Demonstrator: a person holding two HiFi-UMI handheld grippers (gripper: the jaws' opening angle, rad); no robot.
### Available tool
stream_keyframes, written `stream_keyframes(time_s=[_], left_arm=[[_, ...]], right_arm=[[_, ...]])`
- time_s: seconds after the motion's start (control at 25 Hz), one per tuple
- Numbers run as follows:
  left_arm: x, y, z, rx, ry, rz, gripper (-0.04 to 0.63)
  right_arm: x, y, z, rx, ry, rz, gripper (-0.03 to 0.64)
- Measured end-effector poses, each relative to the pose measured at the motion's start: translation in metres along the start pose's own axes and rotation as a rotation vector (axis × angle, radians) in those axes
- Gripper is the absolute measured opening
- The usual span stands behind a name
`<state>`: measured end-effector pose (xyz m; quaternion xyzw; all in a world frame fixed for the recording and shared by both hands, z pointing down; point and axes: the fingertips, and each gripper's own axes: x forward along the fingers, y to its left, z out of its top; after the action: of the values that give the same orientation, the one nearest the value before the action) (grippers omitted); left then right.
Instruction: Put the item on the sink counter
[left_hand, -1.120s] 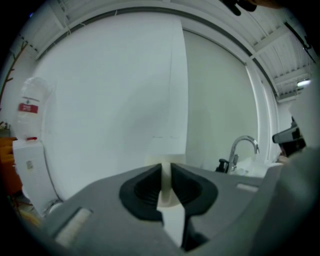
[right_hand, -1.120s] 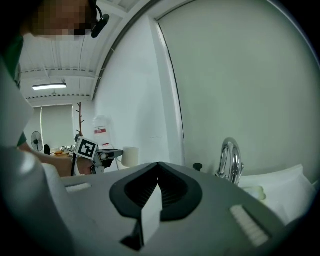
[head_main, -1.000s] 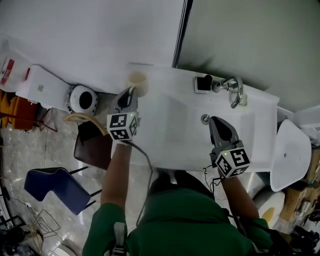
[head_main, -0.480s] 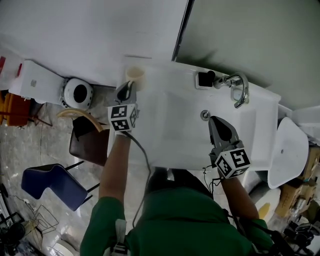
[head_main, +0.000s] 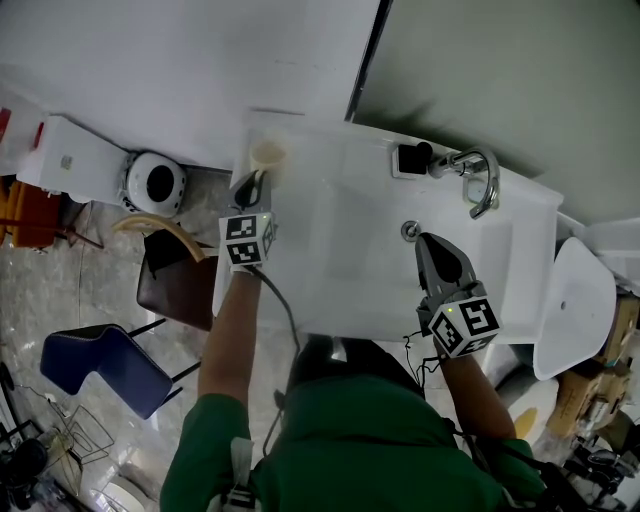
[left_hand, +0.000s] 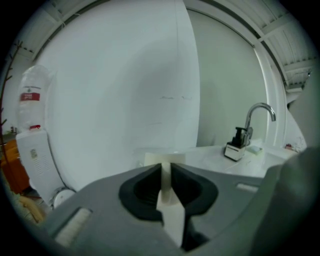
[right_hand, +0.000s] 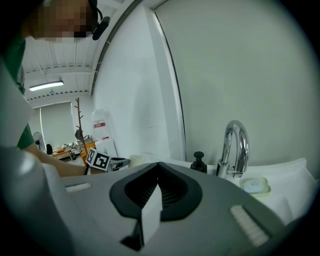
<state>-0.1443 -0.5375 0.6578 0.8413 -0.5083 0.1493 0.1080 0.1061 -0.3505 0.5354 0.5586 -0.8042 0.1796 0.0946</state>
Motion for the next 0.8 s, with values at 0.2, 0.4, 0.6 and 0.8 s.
stream_keyframes(time_s=[0.2, 0.4, 0.6, 0.8], left_arm=[[-0.010, 0.007, -0.015, 0.018, 0.053, 0.027, 0.051], [-0.019, 0.014, -0.044, 0.000, 0.158, 0.064, 0.061], [-0.022, 0.007, -0.051, -0.013, 0.189, 0.038, 0.136], [-0.047, 0.000, -0.036, -0.032, 0.164, 0.033, 0.147]], right_arm=[[-0.001, 0.005, 0.001, 0.011, -0.003, 0.010, -0.003], [-0.001, 0.014, 0.002, 0.018, -0.010, 0.029, -0.003], [-0.003, 0.016, 0.000, 0.019, -0.012, 0.035, -0.003], [-0.010, 0.015, 0.011, 0.019, -0.043, 0.036, -0.003]])
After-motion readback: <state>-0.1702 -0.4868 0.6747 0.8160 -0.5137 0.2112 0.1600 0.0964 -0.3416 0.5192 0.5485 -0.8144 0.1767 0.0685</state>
